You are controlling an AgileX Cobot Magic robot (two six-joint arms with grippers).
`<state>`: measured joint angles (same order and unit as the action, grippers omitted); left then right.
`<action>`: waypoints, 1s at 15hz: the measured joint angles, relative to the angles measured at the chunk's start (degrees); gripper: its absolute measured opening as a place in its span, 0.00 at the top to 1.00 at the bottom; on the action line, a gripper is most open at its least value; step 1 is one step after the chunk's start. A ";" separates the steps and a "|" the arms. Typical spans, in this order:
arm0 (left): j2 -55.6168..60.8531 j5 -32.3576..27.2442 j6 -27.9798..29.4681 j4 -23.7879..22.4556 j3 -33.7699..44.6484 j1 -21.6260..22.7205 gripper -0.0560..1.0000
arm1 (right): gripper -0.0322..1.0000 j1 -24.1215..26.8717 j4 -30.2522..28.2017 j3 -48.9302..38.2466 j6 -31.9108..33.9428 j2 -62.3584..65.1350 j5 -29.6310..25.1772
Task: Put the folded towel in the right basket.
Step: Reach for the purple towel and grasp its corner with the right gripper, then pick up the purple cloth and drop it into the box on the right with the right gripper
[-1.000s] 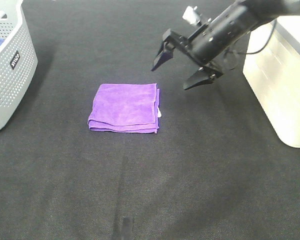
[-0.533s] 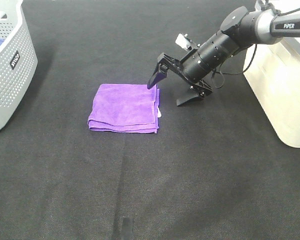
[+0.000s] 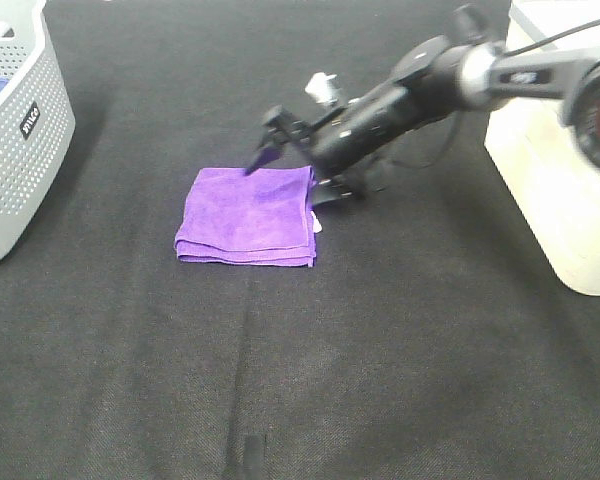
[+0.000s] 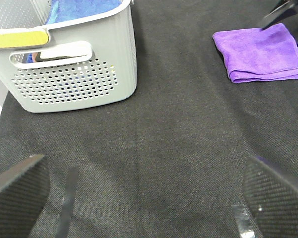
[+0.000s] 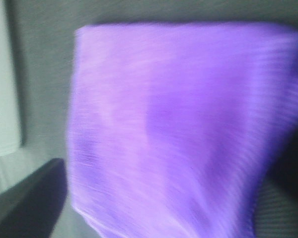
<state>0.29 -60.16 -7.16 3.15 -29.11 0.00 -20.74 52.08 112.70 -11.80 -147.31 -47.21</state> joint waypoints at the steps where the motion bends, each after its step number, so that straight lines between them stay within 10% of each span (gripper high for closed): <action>1: 0.00 0.00 0.00 0.00 0.00 0.00 0.01 | 0.30 -1.32 0.17 0.00 -0.17 -0.29 1.49; 7: 0.00 0.00 0.00 0.00 0.00 0.00 0.01 | 0.94 -1.89 -2.12 0.06 -0.57 -1.32 2.58; 10: 0.00 0.00 0.00 0.00 0.00 0.00 0.01 | 0.96 -1.89 -8.25 4.93 -0.52 -0.80 -3.95; 12: 0.00 0.00 0.00 -0.06 0.00 0.00 0.01 | 0.96 -0.63 -13.87 18.28 2.69 0.97 -18.56; 15: 0.00 0.00 0.00 -0.11 0.00 0.00 0.01 | 0.96 3.09 -21.89 35.52 7.16 5.33 -21.54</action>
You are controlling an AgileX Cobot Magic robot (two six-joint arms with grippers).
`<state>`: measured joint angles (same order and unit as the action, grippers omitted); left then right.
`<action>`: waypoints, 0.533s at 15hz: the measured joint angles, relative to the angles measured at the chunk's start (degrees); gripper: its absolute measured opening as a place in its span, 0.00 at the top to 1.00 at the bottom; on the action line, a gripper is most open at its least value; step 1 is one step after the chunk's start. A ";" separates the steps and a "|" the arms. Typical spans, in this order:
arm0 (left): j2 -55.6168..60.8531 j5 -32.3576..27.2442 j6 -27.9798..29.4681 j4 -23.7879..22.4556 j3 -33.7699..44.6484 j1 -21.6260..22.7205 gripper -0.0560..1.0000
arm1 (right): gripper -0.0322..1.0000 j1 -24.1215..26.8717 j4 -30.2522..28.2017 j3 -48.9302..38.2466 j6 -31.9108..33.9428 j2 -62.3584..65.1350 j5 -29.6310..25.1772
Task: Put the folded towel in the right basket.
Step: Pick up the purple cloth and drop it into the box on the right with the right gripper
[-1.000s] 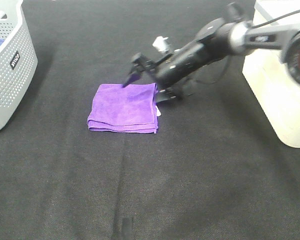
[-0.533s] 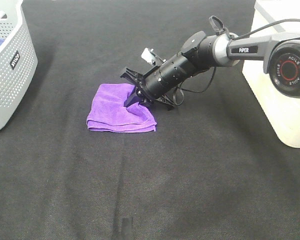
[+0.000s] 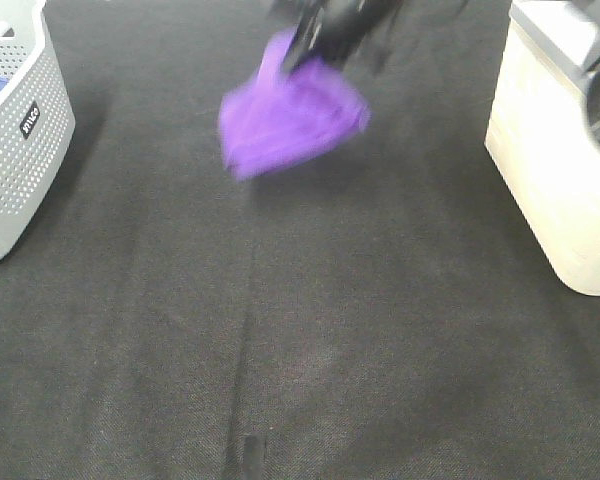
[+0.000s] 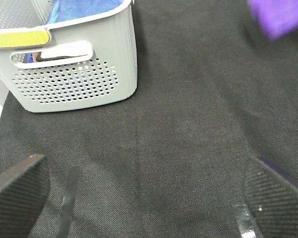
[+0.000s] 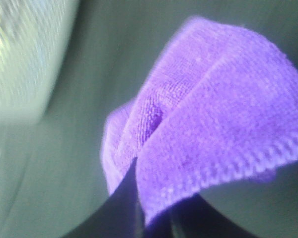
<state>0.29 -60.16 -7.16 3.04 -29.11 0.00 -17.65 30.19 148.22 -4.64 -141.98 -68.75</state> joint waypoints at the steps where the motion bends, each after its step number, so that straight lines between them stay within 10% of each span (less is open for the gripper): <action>1: 0.00 0.00 0.00 0.00 0.00 0.00 0.01 | 0.96 0.80 -1.09 1.83 0.46 0.74 -0.06; 8: 0.00 0.00 0.00 0.00 0.00 0.00 0.01 | 0.96 24.87 -19.42 2.06 1.09 15.47 -0.69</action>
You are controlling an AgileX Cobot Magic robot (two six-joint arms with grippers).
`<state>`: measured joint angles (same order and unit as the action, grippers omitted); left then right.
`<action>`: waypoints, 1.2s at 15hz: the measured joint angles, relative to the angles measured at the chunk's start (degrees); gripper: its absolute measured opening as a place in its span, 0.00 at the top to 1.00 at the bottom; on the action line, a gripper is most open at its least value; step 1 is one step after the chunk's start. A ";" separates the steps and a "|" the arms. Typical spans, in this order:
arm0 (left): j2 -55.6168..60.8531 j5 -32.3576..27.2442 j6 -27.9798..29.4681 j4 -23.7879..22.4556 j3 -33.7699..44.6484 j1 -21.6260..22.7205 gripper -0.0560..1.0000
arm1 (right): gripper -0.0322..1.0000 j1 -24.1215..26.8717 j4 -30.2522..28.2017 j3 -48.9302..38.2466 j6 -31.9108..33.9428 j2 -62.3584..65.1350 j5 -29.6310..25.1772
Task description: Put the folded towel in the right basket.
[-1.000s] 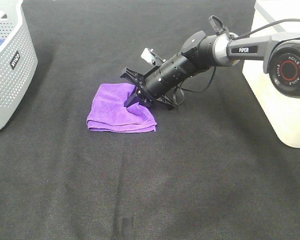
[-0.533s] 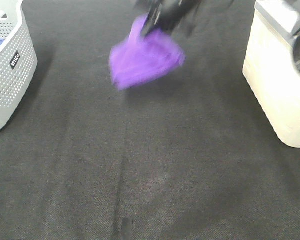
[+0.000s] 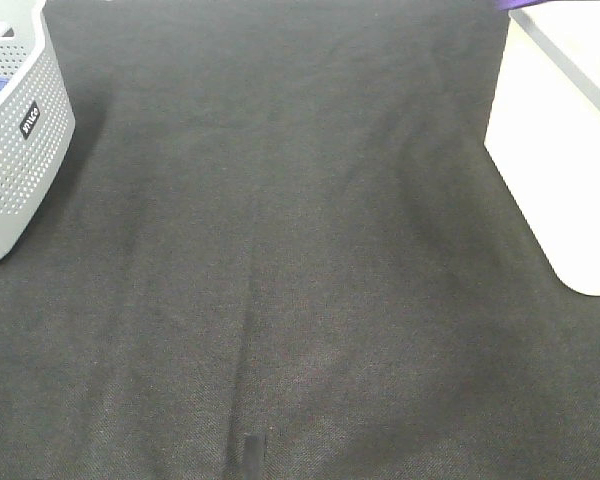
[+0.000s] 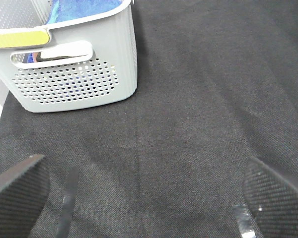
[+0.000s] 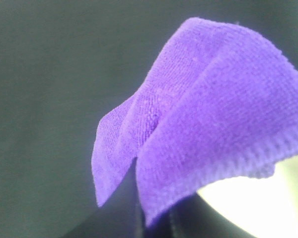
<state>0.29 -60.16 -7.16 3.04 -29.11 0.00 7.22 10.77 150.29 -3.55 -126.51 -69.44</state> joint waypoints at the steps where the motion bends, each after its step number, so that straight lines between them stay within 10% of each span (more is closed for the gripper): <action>1: 0.00 0.00 0.00 0.00 0.00 0.00 0.01 | 0.96 2.41 -1.60 -1.38 -0.34 0.97 0.00; 7: 0.00 0.00 0.00 0.00 0.00 0.00 0.01 | 0.94 5.61 -11.57 -19.19 -4.01 0.80 -0.46; 9: 0.00 0.00 0.00 0.00 0.00 0.00 0.01 | 0.73 5.61 -13.06 -23.03 -2.75 0.57 -0.57; 12: 0.00 0.00 0.00 0.00 0.00 0.00 0.01 | 0.12 5.61 -12.83 -23.66 -2.64 0.57 -0.52; 18: 0.00 0.00 0.00 0.00 0.00 0.00 0.01 | 0.02 2.81 -9.45 -23.66 -0.80 6.93 -0.63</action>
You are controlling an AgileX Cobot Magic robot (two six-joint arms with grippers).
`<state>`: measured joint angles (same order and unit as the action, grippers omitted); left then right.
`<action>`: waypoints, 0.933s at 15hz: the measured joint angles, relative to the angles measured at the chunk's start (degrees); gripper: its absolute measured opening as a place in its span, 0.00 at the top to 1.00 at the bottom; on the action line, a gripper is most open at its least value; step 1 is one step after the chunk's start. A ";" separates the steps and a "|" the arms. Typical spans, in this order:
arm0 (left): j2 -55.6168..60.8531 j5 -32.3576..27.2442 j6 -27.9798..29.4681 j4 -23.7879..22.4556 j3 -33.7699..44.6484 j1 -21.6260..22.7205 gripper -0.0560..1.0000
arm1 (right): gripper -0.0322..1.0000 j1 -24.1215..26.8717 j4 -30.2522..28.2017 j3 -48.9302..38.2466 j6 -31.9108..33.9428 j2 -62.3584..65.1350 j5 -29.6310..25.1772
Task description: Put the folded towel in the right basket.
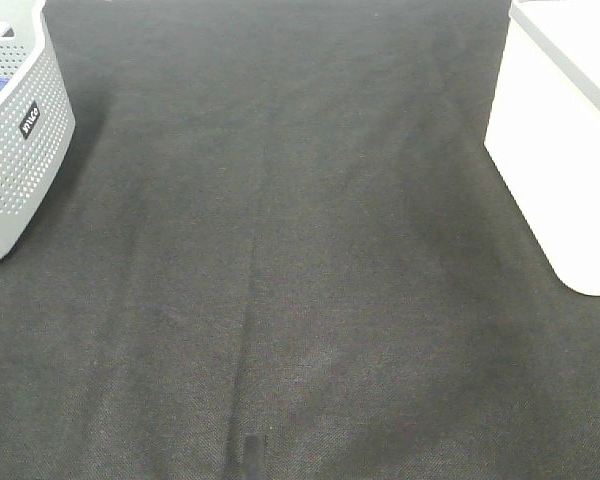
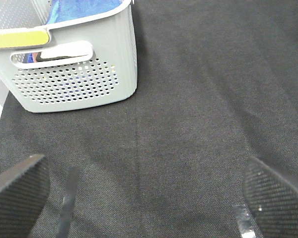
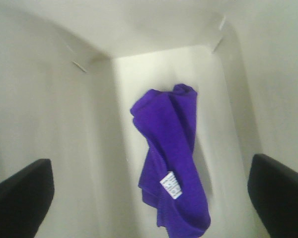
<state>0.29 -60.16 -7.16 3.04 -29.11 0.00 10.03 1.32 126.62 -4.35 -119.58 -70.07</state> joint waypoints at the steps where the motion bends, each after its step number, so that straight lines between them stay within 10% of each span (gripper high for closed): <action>1: 0.00 0.00 0.00 0.00 0.00 0.00 0.01 | 0.02 -2.41 -0.11 0.00 0.57 2.18 0.00; 6: 0.00 0.00 0.00 0.00 0.00 0.00 0.01 | 0.02 -14.78 -1.32 -8.19 3.67 16.33 0.46; 14: 0.00 0.00 0.00 0.00 0.00 0.00 0.01 | 0.02 -21.20 -1.32 -66.29 12.32 70.47 6.36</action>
<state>0.29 -60.16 -7.16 3.04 -29.11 0.00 -11.17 0.00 60.33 7.96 -49.10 -63.71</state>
